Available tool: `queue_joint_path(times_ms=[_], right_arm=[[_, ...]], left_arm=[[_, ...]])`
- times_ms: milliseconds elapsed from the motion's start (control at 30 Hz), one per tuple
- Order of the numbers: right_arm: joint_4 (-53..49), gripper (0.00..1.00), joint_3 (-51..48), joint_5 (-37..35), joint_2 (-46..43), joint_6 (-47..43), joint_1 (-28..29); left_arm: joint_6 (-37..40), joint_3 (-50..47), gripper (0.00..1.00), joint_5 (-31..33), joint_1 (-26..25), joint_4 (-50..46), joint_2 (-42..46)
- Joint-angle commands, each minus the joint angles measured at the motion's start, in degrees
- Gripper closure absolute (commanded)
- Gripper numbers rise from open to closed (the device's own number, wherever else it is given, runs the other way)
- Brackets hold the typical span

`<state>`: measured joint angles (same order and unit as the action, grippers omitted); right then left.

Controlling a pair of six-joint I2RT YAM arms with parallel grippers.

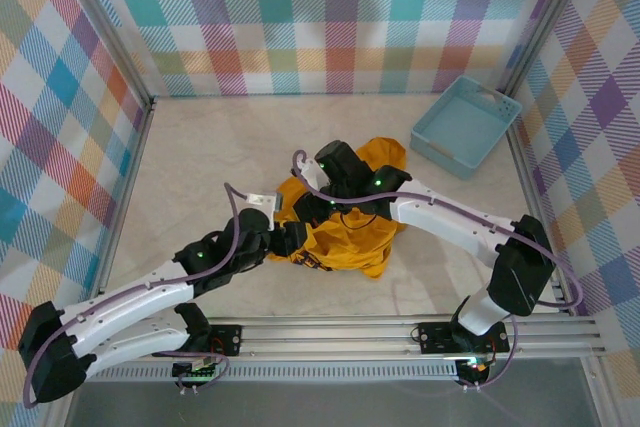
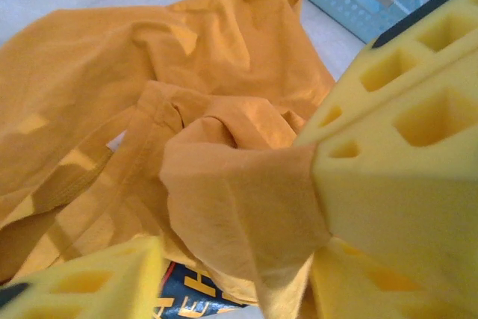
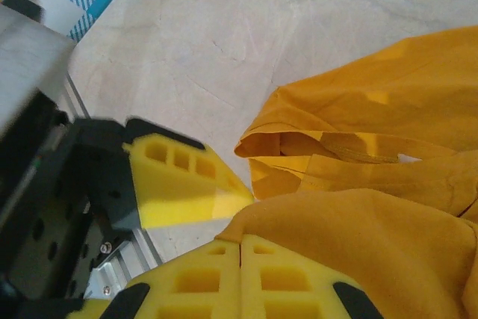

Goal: Fold the inside-out t-shirt

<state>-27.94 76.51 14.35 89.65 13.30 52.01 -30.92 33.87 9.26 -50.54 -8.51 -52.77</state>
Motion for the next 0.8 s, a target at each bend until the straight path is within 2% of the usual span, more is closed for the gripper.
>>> queue_joint_path(times_ms=[0,67,133,267,367,467,633,767], right_arm=[[0.02,1.00,1.16,2.41,0.45,1.73,0.81],[0.67,1.00,0.67,1.27,-0.02,2.53,0.75],[0.39,0.90,-0.01,-1.17,-0.69,3.36,0.81],[-1.80,0.73,-3.32,-8.49,-3.81,4.41,0.75],[-2.57,0.65,-7.91,-12.37,-7.28,4.24,0.81],[-1.42,0.62,-13.08,-10.96,-9.21,4.53,0.81],[-1.05,0.61,-15.10,-9.29,-5.57,6.94,2.32],[-2.82,0.60,-13.46,-11.28,-1.83,8.88,2.97]], left_arm=[[0.60,2.94,0.62,-0.38,0.39,5.00,-3.72],[-0.25,3.70,0.75,0.58,0.44,5.01,-5.61],[-1.29,3.39,0.86,2.04,0.45,5.21,-6.21],[-3.41,0.97,0.99,2.44,0.53,5.64,-5.53],[-5.39,-1.67,1.00,1.09,0.46,6.64,-5.10],[-7.32,-4.03,1.00,0.26,0.47,7.80,-4.34],[-8.35,-5.57,1.00,0.02,0.53,8.43,-3.55],[-8.36,-5.40,1.00,-0.28,0.53,8.29,-3.45]])
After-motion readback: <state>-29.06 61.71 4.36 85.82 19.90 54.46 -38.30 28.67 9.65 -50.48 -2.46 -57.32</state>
